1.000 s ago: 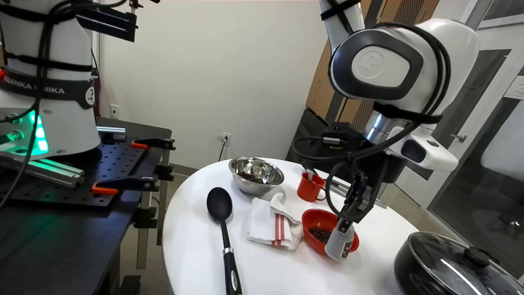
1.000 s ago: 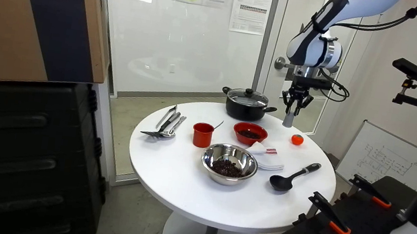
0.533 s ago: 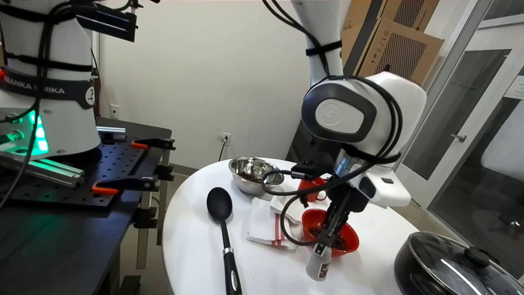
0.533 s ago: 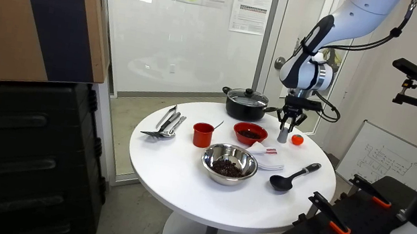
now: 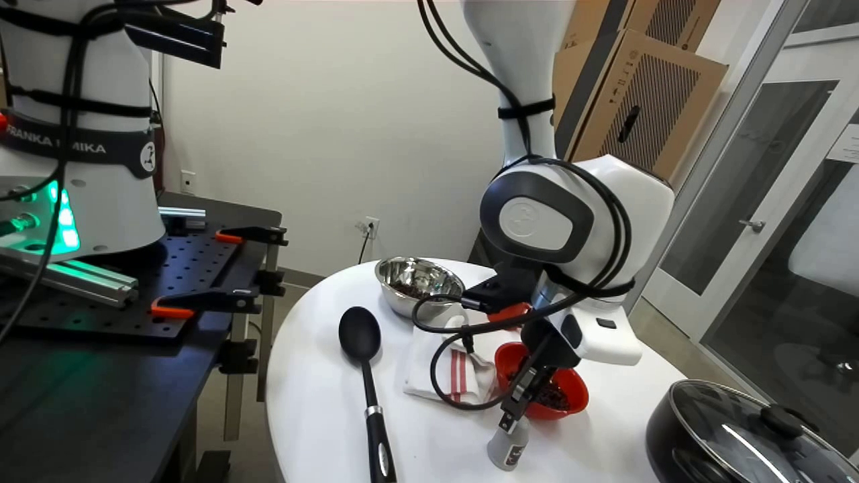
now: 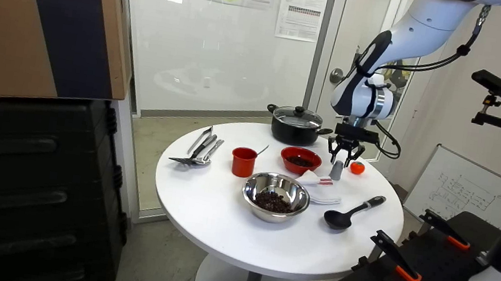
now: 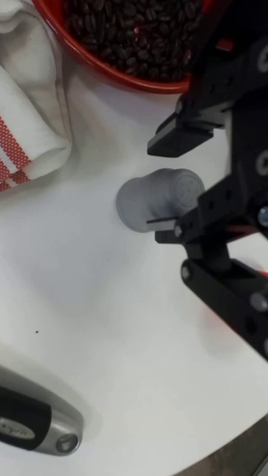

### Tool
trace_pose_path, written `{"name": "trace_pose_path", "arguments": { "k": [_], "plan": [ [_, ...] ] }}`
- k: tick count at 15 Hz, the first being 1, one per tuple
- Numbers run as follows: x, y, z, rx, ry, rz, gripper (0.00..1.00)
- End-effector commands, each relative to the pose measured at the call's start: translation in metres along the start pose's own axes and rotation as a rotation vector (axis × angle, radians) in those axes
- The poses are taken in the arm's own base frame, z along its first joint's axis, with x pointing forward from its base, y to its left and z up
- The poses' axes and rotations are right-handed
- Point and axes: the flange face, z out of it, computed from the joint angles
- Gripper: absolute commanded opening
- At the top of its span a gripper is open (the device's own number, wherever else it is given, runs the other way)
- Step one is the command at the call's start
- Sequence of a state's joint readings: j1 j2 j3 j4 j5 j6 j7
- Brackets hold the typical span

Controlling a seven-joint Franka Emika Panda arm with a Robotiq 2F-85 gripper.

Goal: Put the grey cup in the red bowl on the table

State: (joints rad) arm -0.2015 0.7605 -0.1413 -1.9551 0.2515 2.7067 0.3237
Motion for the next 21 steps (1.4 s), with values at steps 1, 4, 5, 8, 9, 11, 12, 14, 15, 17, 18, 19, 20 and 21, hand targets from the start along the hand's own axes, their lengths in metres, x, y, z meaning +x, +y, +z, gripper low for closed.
{"name": "trace_pose_path", "arguments": {
  "k": [1, 4, 5, 8, 9, 11, 12, 14, 15, 17, 18, 19, 20, 21],
  "plan": [
    [0.005, -0.002, -0.006, 0.02, -0.008, 0.051, 0.78],
    [0.005, -0.004, -0.021, 0.051, -0.014, 0.051, 1.0],
    [0.005, -0.005, -0.029, 0.067, -0.013, 0.05, 1.0],
    [0.007, -0.009, -0.06, 0.116, 0.006, 0.045, 1.0],
    [0.008, -0.011, -0.073, 0.133, 0.021, 0.04, 1.0],
    [0.007, -0.017, -0.097, 0.163, 0.055, 0.008, 1.0],
    [0.005, -0.021, -0.107, 0.176, 0.076, -0.011, 1.0],
    [-0.002, -0.032, -0.126, 0.197, 0.114, -0.056, 1.0],
    [-0.007, -0.037, -0.135, 0.208, 0.124, -0.078, 1.0],
    [0.004, -0.041, -0.127, 0.189, 0.113, -0.065, 1.0],
    [-0.001, -0.046, -0.134, 0.197, 0.117, -0.081, 1.0],
    [-0.004, -0.049, -0.138, 0.201, 0.119, -0.091, 1.0],
    [-0.007, -0.049, -0.14, 0.203, 0.119, -0.096, 1.0],
    [-0.008, -0.049, -0.141, 0.202, 0.118, -0.098, 1.0]
  ]
}}
